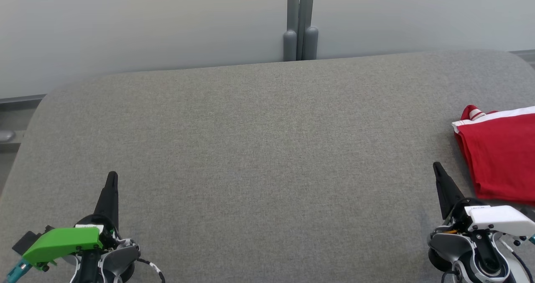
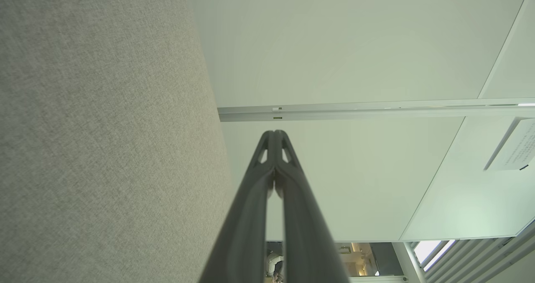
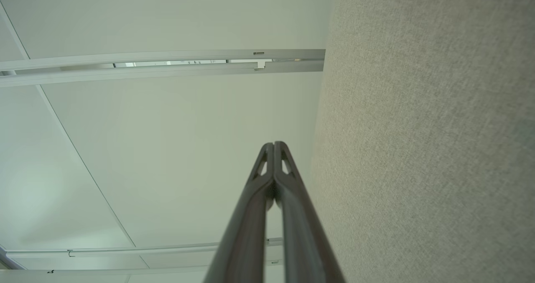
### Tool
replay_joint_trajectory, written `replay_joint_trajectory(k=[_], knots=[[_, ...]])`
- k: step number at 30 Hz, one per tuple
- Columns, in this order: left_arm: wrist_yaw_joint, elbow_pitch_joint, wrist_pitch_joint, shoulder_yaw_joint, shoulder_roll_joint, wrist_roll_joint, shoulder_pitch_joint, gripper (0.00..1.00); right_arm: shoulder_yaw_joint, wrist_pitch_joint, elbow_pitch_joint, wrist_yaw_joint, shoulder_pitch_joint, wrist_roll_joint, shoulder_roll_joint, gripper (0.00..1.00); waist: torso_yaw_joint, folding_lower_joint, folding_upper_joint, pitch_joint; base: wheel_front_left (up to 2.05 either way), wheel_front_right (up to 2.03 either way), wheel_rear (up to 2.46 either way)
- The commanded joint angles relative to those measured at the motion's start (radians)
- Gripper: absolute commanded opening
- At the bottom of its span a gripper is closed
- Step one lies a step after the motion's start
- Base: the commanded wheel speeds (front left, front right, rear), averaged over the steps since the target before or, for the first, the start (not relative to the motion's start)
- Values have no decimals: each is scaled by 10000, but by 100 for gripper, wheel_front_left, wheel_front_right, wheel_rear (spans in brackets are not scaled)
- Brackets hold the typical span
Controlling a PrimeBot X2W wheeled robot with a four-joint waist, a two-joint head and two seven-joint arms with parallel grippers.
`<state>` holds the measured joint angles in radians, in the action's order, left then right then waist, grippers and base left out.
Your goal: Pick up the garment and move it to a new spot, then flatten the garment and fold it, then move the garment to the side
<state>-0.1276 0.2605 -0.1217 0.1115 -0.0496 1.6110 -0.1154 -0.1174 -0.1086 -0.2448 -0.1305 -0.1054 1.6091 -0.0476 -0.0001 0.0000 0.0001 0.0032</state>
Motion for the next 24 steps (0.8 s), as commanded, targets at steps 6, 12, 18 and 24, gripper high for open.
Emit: replay_joint_trajectory(k=[6,12,18,24], knots=[[-61,-32,7,29,1,14,-149,0,9,-44,38,-4,-45,69,-50,0,0,0,-1,0,0,0,0],[-61,-33,7,29,1,14,-149,0,7,-43,38,-4,-45,69,-50,0,0,0,-1,0,0,0,0],[-61,-33,8,29,1,14,-148,0,8,-43,38,-4,-45,69,-50,0,0,0,-1,0,0,0,0],[-61,-33,8,28,1,14,-148,0,8,-43,38,-4,-45,69,-50,0,0,0,-1,0,0,0,0]])
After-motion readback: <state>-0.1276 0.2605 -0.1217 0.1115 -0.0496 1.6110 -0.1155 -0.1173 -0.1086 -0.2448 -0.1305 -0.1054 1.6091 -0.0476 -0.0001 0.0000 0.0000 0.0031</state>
